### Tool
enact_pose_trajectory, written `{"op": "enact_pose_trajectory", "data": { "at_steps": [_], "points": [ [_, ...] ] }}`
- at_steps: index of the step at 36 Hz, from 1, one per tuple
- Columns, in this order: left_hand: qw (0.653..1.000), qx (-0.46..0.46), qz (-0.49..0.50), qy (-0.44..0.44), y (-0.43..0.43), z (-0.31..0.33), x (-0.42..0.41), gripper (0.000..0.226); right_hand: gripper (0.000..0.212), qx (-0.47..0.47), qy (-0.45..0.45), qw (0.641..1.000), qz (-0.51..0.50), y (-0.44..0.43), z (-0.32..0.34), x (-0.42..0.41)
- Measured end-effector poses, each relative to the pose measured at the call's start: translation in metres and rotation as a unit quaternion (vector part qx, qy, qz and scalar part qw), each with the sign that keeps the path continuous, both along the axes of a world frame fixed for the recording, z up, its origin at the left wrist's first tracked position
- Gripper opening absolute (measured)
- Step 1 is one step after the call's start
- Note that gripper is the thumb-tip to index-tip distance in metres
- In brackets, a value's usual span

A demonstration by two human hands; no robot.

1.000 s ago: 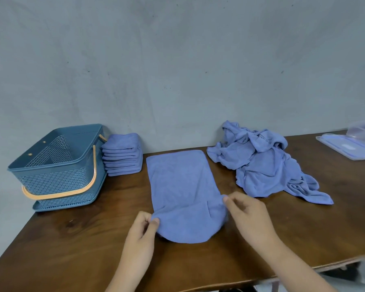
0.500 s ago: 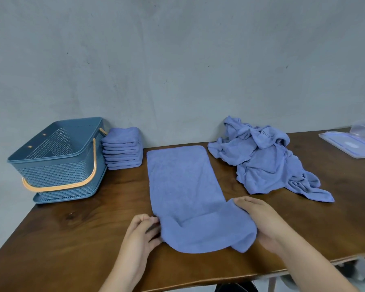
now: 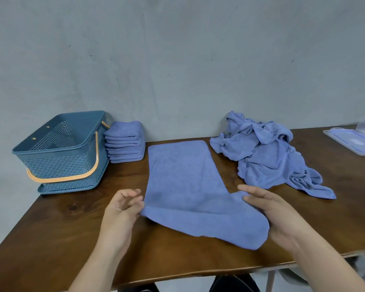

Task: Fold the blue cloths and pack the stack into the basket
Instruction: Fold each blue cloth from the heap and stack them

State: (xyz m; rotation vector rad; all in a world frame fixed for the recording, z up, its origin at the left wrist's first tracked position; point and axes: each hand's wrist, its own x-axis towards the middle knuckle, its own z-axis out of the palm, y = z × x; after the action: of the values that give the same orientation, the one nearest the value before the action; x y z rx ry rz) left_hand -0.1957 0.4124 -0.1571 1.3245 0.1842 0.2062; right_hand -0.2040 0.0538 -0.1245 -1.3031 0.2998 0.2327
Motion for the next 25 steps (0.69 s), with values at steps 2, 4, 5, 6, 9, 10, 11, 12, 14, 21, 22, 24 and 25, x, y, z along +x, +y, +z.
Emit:
{"op": "enact_pose_trajectory", "data": {
  "at_steps": [2, 4, 5, 6, 9, 10, 11, 12, 14, 21, 22, 24, 25],
  "points": [
    [0.997, 0.082, -0.013, 0.001, 0.005, -0.011, -0.003, 0.041, 0.03, -0.05, -0.008, 0.999, -0.004, -0.001, -0.01, 0.005],
    [0.97, 0.239, -0.051, -0.006, 0.009, -0.022, -0.011, 0.039, 0.037, -0.138, -0.021, 0.99, 0.026, -0.003, -0.024, 0.007],
    [0.942, 0.329, -0.067, -0.019, 0.01, -0.028, -0.015, 0.04, 0.042, -0.2, -0.041, 0.978, 0.052, -0.003, -0.029, 0.005],
    [0.907, 0.412, -0.073, -0.044, 0.012, -0.034, -0.02, 0.044, 0.047, -0.263, -0.071, 0.959, 0.077, -0.004, -0.035, 0.002],
    [0.808, 0.558, -0.097, -0.163, 0.012, -0.044, -0.036, 0.047, 0.046, -0.383, -0.189, 0.898, 0.106, -0.007, -0.047, -0.009],
    [0.787, 0.576, -0.116, -0.19, 0.01, -0.045, -0.041, 0.042, 0.038, -0.413, -0.23, 0.873, 0.119, -0.006, -0.049, -0.014],
    [0.77, 0.587, -0.138, -0.209, 0.008, -0.047, -0.044, 0.034, 0.03, -0.436, -0.263, 0.849, 0.14, -0.003, -0.049, -0.018],
    [0.754, 0.598, -0.162, -0.217, 0.006, -0.05, -0.045, 0.027, 0.022, -0.449, -0.286, 0.83, 0.165, 0.0, -0.046, -0.022],
    [0.728, 0.624, -0.197, -0.204, 0.001, -0.056, -0.043, 0.025, 0.009, -0.465, -0.305, 0.801, 0.223, 0.006, -0.04, -0.028],
    [0.708, 0.656, -0.204, -0.164, -0.016, -0.058, -0.023, 0.019, 0.031, -0.582, -0.317, 0.67, 0.335, 0.014, -0.052, -0.029],
    [0.713, 0.65, -0.21, -0.158, -0.018, -0.053, -0.023, 0.017, 0.024, -0.583, -0.318, 0.672, 0.327, 0.014, -0.052, -0.029],
    [0.743, 0.619, -0.22, -0.132, -0.022, -0.042, -0.024, 0.015, 0.019, -0.575, -0.31, 0.689, 0.314, 0.016, -0.046, -0.028],
    [0.77, 0.586, -0.225, -0.115, -0.024, -0.035, -0.024, 0.016, 0.017, -0.55, -0.303, 0.717, 0.304, 0.018, -0.042, -0.028]
  ]
}}
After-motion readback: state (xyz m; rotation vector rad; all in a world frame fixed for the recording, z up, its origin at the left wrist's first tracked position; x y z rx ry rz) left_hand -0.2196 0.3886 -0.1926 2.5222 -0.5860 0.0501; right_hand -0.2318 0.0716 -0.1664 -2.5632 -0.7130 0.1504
